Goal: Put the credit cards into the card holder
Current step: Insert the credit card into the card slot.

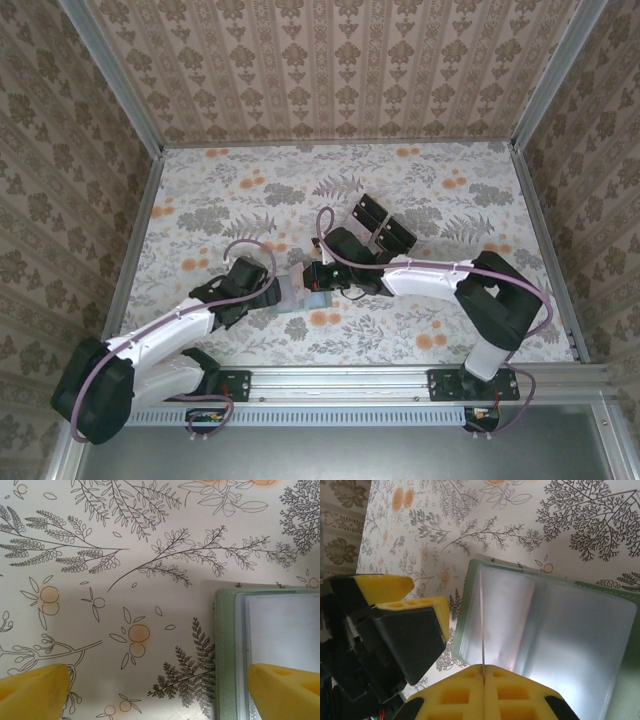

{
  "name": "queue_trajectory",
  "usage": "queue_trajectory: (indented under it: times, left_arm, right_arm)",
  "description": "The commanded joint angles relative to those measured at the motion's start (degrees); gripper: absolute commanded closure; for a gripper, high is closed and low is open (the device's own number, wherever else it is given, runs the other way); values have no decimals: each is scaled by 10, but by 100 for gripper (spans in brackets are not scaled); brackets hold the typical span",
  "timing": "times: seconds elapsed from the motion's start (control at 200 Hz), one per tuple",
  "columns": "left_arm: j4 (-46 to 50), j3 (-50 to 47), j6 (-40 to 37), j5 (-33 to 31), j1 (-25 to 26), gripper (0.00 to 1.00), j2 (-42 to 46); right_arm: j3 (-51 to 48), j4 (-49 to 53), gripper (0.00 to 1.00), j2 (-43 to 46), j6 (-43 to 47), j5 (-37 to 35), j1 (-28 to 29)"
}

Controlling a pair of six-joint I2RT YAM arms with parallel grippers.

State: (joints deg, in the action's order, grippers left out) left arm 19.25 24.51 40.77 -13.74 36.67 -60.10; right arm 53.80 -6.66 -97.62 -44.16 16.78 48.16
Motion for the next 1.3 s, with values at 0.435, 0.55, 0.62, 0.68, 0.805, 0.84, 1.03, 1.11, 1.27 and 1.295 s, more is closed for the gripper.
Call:
queue_trajectory:
  times: [0.435, 0.55, 0.62, 0.68, 0.805, 0.84, 1.03, 1.11, 1.27, 1.295]
  left_arm:
    - [13, 14, -4, -4, 0, 0, -13]
    - [0, 15, -8, 1, 4, 0, -19]
    - [-6, 18, -10, 2, 8, 0, -22]
    - [-11, 20, -12, 2, 14, 0, -24]
    - [-20, 24, -17, -1, 23, 0, -24]
    - [-23, 25, -18, -2, 26, 0, -25]
    - [-39, 22, -23, -1, 36, 0, -37]
    - [-46, 20, -22, -1, 39, 0, -52]
    - [-54, 16, -18, -7, 45, 0, -81]
    - [-54, 16, -15, -9, 46, 0, -84]
  right_arm:
    - [-78, -74, 100, -15, -18, -11, -17]
    - [-84, -80, 100, -17, -21, -10, -20]
    - [-85, -84, 100, -19, -22, -8, -21]
    - [-86, -88, 100, -22, -25, -6, -21]
    - [-89, -95, 100, -25, -29, -4, -22]
    - [-91, -96, 100, -26, -31, -4, -21]
    - [-97, -111, 100, -27, -43, 1, -22]
    - [-96, -115, 100, -25, -46, 4, -23]
    - [-92, -120, 100, -12, -51, 12, -26]
    - [-92, -121, 100, -10, -53, 13, -26]
